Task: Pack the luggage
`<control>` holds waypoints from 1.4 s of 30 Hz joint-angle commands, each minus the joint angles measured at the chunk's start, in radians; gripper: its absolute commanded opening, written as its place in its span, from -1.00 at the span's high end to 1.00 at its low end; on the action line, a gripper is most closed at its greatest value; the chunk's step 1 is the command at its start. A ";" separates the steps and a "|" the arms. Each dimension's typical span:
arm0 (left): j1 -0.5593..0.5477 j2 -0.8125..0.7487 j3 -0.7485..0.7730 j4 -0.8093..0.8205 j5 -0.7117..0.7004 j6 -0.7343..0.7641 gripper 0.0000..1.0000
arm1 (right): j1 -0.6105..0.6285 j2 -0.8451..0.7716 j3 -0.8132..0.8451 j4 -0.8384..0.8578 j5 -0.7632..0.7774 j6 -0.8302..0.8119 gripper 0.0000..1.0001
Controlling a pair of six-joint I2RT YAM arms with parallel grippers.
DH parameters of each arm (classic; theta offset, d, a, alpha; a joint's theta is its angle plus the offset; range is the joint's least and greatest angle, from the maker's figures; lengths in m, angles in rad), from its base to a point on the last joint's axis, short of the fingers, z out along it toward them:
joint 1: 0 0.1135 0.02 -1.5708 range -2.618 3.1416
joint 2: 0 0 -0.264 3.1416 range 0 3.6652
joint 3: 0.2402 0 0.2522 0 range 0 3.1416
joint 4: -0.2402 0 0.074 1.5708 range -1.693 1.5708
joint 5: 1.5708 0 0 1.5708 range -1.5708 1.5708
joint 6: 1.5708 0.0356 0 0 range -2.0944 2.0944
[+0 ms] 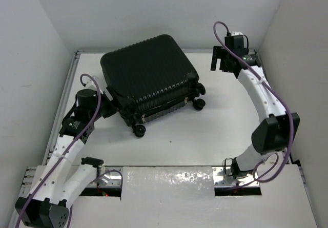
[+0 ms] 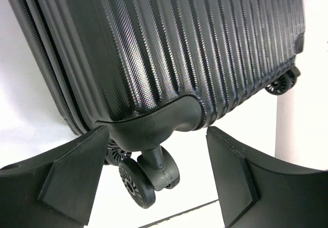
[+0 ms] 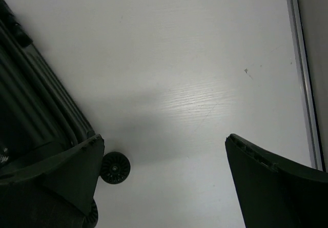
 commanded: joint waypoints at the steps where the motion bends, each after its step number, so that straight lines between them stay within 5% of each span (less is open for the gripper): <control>1: -0.040 0.009 0.021 -0.038 -0.057 0.011 -0.50 | 0.020 -0.084 -0.053 -0.021 -0.037 -0.034 -0.98; 9: -0.379 0.075 0.009 -0.113 -0.394 -0.133 -0.46 | 0.149 -0.313 -0.364 0.057 -0.139 -0.092 -0.98; 12: -0.410 0.138 0.007 -0.119 -0.464 -0.158 -0.44 | 0.164 -0.405 -0.496 0.143 -0.226 -0.079 -0.98; 14: -0.413 0.166 -0.002 -0.124 -0.515 -0.170 -0.23 | 0.178 -0.475 -0.600 0.212 -0.281 -0.080 -0.98; 16: -0.412 0.175 -0.031 -0.096 -0.523 -0.175 0.26 | 0.184 -0.501 -0.659 0.244 -0.327 -0.085 -0.98; 20: -0.413 0.209 -0.040 -0.064 -0.529 -0.184 0.63 | 0.219 -0.538 -0.815 0.383 -0.373 -0.077 -0.98; 21: -0.413 0.213 -0.034 -0.055 -0.531 -0.181 0.92 | 0.228 -0.549 -0.843 0.427 -0.387 -0.073 -0.98; 22: -0.412 0.216 -0.030 -0.049 -0.529 -0.175 1.00 | 0.244 -0.558 -0.874 0.466 -0.378 -0.063 -0.98; 29: -0.412 0.178 -0.030 0.084 -0.440 -0.173 1.00 | 0.373 -0.559 -1.058 0.810 -0.163 0.004 -0.90; 33: -0.413 0.059 -0.120 0.158 -0.391 -0.276 1.00 | 0.374 -0.471 -1.104 1.000 -0.134 0.021 -0.43; 42: -0.421 0.003 -0.198 0.243 -0.299 -0.311 1.00 | 0.387 -0.278 -1.038 1.214 -0.125 0.001 -0.07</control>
